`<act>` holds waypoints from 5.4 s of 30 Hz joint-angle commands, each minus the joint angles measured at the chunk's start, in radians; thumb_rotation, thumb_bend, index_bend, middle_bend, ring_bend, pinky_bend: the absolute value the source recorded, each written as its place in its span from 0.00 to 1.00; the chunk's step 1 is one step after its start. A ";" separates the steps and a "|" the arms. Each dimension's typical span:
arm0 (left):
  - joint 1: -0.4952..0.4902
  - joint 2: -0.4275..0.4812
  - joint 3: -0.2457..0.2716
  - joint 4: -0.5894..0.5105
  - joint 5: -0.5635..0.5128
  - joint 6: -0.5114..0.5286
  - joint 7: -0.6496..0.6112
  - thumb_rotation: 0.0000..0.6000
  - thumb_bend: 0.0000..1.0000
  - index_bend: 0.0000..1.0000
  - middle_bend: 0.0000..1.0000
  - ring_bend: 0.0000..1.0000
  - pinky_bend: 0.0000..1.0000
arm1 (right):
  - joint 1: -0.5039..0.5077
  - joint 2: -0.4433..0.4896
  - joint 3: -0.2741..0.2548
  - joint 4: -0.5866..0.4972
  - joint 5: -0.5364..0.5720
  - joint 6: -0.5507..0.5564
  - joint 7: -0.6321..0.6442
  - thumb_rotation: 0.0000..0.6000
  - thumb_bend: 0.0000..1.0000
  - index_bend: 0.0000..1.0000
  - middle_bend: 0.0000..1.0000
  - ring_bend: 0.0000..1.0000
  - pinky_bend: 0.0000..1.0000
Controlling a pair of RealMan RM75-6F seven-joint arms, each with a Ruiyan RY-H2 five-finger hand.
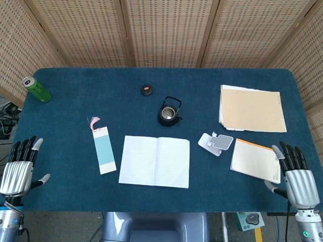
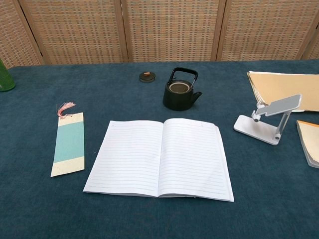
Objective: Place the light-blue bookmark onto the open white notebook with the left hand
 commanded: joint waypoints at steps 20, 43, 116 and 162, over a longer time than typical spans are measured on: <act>-0.014 -0.006 -0.004 0.022 0.014 -0.025 -0.026 1.00 0.07 0.00 0.00 0.00 0.00 | 0.001 -0.001 0.007 0.011 0.019 -0.012 0.017 1.00 0.10 0.01 0.00 0.00 0.00; -0.304 0.007 -0.026 0.344 0.227 -0.281 -0.189 1.00 0.07 0.03 0.00 0.00 0.00 | 0.018 -0.034 0.039 0.089 0.107 -0.073 0.035 1.00 0.10 0.01 0.00 0.00 0.00; -0.715 -0.326 0.247 0.942 0.406 -0.508 -0.503 1.00 0.10 0.29 0.00 0.00 0.00 | 0.048 -0.124 0.081 0.245 0.221 -0.144 -0.014 1.00 0.10 0.05 0.00 0.00 0.00; -0.748 -0.351 0.269 0.923 0.367 -0.559 -0.480 1.00 0.30 0.45 0.00 0.00 0.00 | 0.050 -0.126 0.075 0.250 0.214 -0.147 -0.003 1.00 0.10 0.05 0.00 0.00 0.00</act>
